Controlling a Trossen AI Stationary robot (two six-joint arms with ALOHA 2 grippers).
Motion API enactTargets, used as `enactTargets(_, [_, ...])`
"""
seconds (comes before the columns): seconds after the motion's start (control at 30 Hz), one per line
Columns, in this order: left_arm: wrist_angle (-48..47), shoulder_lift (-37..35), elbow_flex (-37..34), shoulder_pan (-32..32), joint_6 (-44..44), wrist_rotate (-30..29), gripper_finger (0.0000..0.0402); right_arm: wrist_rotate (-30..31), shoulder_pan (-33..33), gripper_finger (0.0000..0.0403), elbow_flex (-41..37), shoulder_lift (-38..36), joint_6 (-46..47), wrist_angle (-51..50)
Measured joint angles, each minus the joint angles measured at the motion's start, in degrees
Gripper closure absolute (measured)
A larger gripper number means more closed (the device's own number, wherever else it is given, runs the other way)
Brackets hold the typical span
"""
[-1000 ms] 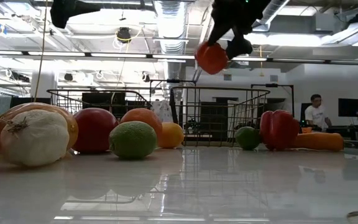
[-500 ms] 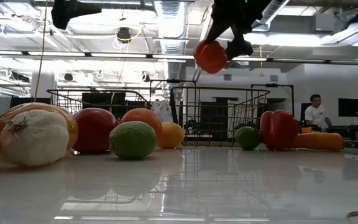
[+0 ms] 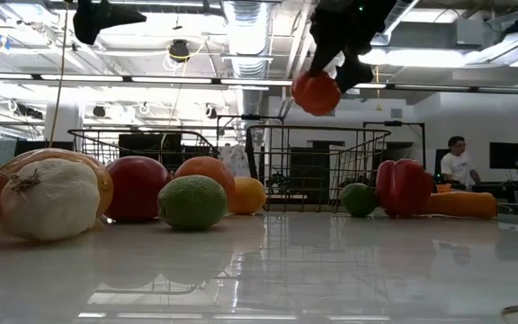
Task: Sort produce into baskets
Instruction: Put the pumpkin into the right wire basket
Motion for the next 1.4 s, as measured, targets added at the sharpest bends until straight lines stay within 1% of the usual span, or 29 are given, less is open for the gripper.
enactTargets(0.33, [0.06, 0.08, 0.00, -0.01, -0.04, -0.02, 0.0090, -0.67, -2.41, 0.0003, -0.56, 0.02, -1.61, -1.20])
enactTargets(0.43, [0.22, 1.26, 0.01, 0.00, -0.04, -1.91, 0.0090, 1.95, -2.34, 0.0003, -0.54, 0.02, -3.58, -0.96])
enactTargets(0.53, [1.32, 4.79, 0.01, 1.11, -0.07, -2.89, 0.0090, 4.76, -1.93, 0.0003, -0.01, 0.02, -5.63, -0.67])
enactTargets(0.63, [3.39, 9.80, -0.01, 3.73, -2.07, -0.06, 0.0090, 6.90, -1.42, 0.0003, 0.16, -0.01, -6.16, 0.30])
enactTargets(0.77, [8.98, 16.48, 0.05, 8.17, -5.72, 5.64, 0.0090, 6.95, -1.45, 0.0003, 0.16, -0.13, -6.09, 0.16])
enactTargets(0.8, [8.86, 18.22, 0.56, 9.38, -6.59, 6.80, 0.0090, 6.94, -1.34, 0.0003, 0.16, -0.13, -6.28, -0.01])
enactTargets(0.9, [7.12, 23.90, 4.26, 12.68, -6.66, 10.91, 0.0090, 6.95, -0.64, 0.0003, 0.16, -0.13, -6.94, -0.10])
enactTargets(0.97, [5.63, 27.98, 8.17, 14.57, -4.39, 13.78, 0.0090, 6.93, 0.03, 0.0003, 0.18, -0.13, -7.77, 0.21])
enactTargets(1.13, [-0.09, 39.54, 18.54, 18.49, 0.77, 17.40, 0.0090, 7.89, 1.53, 0.0003, 0.18, -0.15, -9.47, 0.94])
enactTargets(1.3, [-0.37, 50.16, 26.57, 22.83, -0.37, 24.40, 0.0090, 10.91, 2.28, 0.0003, 0.18, -0.15, -12.10, 0.95])
enactTargets(1.4, [-0.26, 54.98, 31.04, 24.42, -1.66, 27.20, 0.0090, 12.42, 3.01, 0.0003, 0.18, -0.15, -13.94, 0.99])
